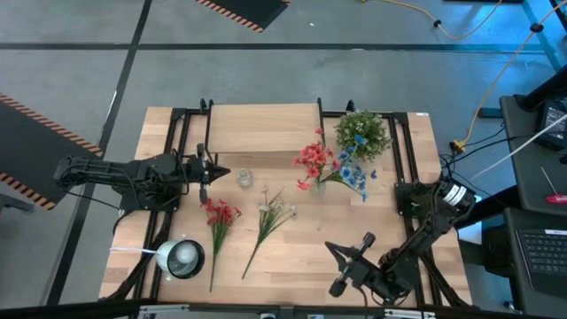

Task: Pick and place flowers into a vace then onto a shelf
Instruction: Put the white flowers into the left transparent vase

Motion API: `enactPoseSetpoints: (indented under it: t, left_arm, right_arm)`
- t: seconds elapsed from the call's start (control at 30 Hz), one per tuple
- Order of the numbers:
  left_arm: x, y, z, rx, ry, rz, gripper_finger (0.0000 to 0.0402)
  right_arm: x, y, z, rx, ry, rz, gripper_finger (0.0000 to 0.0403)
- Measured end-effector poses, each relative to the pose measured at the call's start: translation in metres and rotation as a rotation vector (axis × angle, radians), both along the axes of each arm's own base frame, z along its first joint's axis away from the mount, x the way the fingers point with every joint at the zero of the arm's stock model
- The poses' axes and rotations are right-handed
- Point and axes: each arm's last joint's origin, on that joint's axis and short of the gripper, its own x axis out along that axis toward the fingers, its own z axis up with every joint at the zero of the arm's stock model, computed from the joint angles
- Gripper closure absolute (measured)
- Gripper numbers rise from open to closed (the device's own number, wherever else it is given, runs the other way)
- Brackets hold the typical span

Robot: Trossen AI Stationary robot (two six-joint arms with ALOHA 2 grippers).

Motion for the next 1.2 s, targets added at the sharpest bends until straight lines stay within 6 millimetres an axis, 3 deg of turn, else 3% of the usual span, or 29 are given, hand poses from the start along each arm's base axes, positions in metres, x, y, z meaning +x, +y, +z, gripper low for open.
enactPoseSetpoints:
  t: [0.27, 0.5, 0.93, 1.2]
  left_arm:
    - [0.0, 0.0, 0.0, 0.0, -0.001, 0.0, 0.0398]
    - [0.0, 0.0, 0.001, 0.001, -0.006, 0.003, 0.0398]
    - [0.0, 0.001, 0.003, 0.003, -0.032, 0.021, 0.0398]
    - [0.0, 0.001, 0.004, 0.003, -0.043, 0.022, 0.0398]
  right_arm:
    - [-0.012, -0.018, -0.036, 0.075, -0.06, 0.015, 0.0401]
    - [-0.015, -0.023, -0.039, 0.032, -0.057, 0.07, 0.0402]
    - [-0.006, -0.039, 0.02, -0.228, 0.109, 0.002, 0.0403]
    - [0.003, -0.082, 0.063, -0.351, 0.225, -0.092, 0.0403]
